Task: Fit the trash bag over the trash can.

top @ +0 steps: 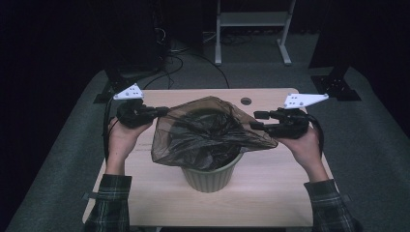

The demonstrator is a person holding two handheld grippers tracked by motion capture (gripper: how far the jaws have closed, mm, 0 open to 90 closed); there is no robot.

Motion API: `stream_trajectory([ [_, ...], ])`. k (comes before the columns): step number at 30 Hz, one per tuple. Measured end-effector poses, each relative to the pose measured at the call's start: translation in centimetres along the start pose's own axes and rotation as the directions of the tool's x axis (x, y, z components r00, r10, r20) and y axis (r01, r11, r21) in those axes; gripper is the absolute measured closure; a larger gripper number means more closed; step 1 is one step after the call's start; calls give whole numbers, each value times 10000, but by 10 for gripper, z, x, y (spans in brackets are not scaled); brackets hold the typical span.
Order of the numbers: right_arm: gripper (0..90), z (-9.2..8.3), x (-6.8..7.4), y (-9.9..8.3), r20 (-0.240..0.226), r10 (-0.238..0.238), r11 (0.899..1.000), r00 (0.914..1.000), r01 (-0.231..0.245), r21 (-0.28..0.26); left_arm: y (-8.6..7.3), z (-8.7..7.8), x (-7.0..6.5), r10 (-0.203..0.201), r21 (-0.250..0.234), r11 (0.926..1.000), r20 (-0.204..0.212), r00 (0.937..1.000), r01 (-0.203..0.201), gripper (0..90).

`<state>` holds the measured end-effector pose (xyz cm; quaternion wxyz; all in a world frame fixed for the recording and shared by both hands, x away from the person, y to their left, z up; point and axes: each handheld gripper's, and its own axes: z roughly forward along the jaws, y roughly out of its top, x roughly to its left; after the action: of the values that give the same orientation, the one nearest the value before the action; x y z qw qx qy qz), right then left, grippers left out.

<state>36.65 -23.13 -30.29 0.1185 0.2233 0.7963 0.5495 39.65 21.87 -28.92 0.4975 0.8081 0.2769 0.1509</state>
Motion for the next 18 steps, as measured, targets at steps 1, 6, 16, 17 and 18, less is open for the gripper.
stream_trajectory([
  [1, 661, 5, -2, 0, -130, 64, 10000, 9999, -63, 63, 0, 0, 0, 21, 41, 10000, -9, 10000, -21, 899],
  [6, 900, 18, -10, -1, 103, 196, 9997, 9998, -194, -164, 3, 3, 5, -5, 129, 9999, -265, 9996, 8, 899],
  [16, 900, 44, -34, -14, 1391, 708, 9935, 9877, -823, 786, -7, 30, 18, -160, 1301, 9911, -815, 9965, 266, 900],
  [17, 900, 46, -35, -18, 1375, 746, 9916, 9877, -881, 950, -11, 34, 19, -179, 1511, 9880, -886, 9959, 312, 899],
  [18, 900, 49, -35, -23, 1384, 827, 9892, 9869, -982, 1088, -15, 37, 19, -225, 1679, 9851, -815, 9964, 360, 899],
])
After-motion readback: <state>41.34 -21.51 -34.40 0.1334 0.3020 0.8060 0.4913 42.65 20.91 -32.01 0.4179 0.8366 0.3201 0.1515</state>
